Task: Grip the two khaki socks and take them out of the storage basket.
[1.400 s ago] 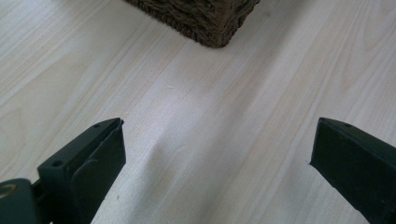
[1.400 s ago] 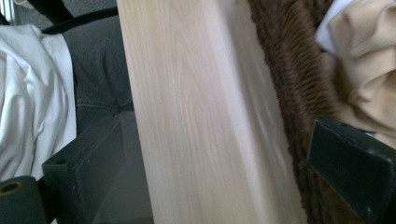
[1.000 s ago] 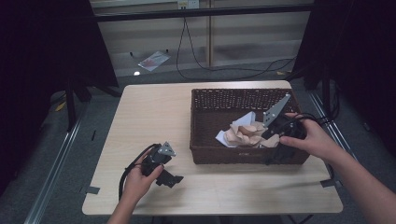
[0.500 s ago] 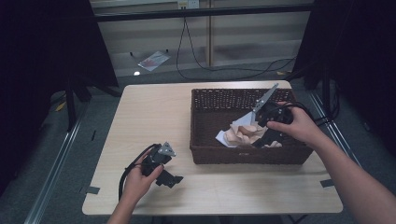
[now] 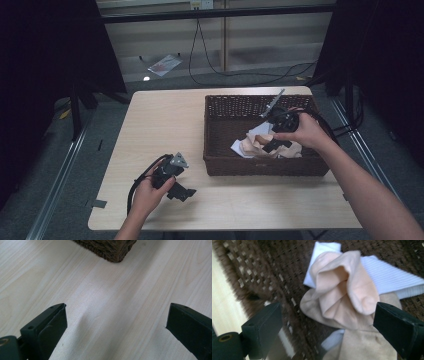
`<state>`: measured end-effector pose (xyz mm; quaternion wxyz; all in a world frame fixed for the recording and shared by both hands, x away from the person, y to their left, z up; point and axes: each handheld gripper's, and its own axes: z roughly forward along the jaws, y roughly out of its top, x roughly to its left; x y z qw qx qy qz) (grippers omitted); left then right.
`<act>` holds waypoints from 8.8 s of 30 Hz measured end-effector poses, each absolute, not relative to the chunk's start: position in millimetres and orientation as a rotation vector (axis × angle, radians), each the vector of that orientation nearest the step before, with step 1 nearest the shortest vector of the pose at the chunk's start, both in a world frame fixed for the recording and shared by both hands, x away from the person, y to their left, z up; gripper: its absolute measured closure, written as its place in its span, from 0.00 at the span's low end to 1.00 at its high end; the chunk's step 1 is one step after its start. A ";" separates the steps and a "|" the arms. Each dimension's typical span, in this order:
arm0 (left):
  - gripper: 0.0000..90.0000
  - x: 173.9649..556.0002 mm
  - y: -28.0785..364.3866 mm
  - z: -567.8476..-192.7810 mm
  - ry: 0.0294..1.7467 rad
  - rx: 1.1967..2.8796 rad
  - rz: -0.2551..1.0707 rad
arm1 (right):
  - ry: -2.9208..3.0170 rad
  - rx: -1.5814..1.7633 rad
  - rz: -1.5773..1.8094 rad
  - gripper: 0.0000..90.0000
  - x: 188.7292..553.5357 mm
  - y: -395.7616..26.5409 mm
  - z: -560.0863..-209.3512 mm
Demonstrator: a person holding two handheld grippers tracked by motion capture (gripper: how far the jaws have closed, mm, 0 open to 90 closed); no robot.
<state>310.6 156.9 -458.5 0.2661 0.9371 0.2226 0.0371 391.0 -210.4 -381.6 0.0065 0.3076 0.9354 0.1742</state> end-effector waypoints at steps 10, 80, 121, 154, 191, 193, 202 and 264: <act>0.03 310.1 154.9 -461.2 0.637 2.503 0.093 | 2.906 1.014 0.530 0.09 405.5 -205.6 -393.8; 0.03 309.2 156.3 -460.2 0.652 2.486 0.080 | 2.954 0.877 0.659 0.97 350.2 -250.5 -299.2; 0.03 310.0 156.6 -459.2 0.614 2.524 0.078 | 3.118 0.571 0.702 0.96 304.4 -225.5 -304.0; 0.03 310.0 156.8 -459.0 0.613 2.528 0.078 | 3.209 0.505 0.500 0.74 300.4 -183.9 -383.2; 0.03 309.5 155.4 -460.7 0.647 2.499 0.077 | 3.047 0.748 0.498 0.20 351.3 -203.0 -319.2; 0.03 309.1 155.5 -460.5 0.648 2.497 0.076 | 3.039 0.752 0.489 0.19 355.8 -202.3 -322.1; 0.03 309.5 156.2 -460.7 0.647 2.498 0.076 | 3.010 0.838 0.470 0.17 374.1 -203.4 -339.1; 0.03 312.6 159.9 -458.4 0.622 2.530 0.089 | 2.975 0.929 0.380 0.85 411.4 -185.8 -429.9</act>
